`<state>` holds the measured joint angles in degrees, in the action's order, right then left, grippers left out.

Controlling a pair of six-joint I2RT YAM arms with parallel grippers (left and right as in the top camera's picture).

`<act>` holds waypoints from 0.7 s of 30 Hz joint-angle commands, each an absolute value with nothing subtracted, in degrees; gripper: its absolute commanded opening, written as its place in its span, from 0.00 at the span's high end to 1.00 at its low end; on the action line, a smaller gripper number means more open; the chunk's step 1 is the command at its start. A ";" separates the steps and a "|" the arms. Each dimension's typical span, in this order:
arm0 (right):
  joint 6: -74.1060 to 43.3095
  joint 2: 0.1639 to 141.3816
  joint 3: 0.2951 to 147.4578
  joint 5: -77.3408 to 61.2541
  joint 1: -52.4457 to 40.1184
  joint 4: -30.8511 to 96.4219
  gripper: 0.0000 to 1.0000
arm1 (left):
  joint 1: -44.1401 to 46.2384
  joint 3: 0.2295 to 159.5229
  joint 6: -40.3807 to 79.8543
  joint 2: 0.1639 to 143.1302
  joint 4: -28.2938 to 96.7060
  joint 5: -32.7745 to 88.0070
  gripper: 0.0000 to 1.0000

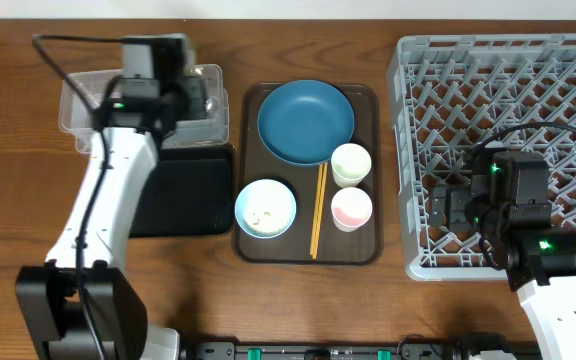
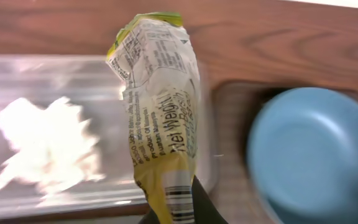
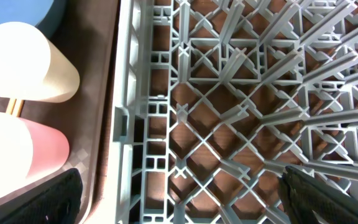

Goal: Sort waste into correct bins and load items into the dishwasher rack
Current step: 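Move the wrapper left and release it into the clear bin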

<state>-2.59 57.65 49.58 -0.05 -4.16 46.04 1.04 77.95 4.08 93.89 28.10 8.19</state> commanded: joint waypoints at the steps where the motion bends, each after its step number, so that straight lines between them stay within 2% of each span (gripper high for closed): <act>1: -3.14 57.41 50.89 -0.23 -4.43 46.06 0.01 | -0.86 77.49 3.73 95.31 28.49 7.68 0.93; 4: -3.14 57.43 50.89 -0.23 -4.43 46.04 0.01 | -1.61 77.08 3.70 96.86 28.53 7.68 0.92; 7: -3.14 57.45 50.89 -0.25 -4.43 46.06 0.01 | -1.58 77.08 3.73 98.21 28.47 7.68 0.84; 8: -3.14 57.45 50.89 -0.25 -4.43 46.06 0.01 | -1.58 77.08 3.73 98.67 28.49 7.70 0.78; 10: -3.14 57.45 50.89 -0.25 -4.43 46.09 0.01 | -1.58 77.08 3.73 99.20 28.49 7.70 0.59; 21: -3.14 57.45 50.89 -0.23 -4.43 46.04 0.01 | -1.58 77.08 3.70 99.33 29.17 7.70 0.57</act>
<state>-2.59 57.65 49.58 -0.05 -4.16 46.04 -1.45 77.52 4.21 99.15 28.58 8.19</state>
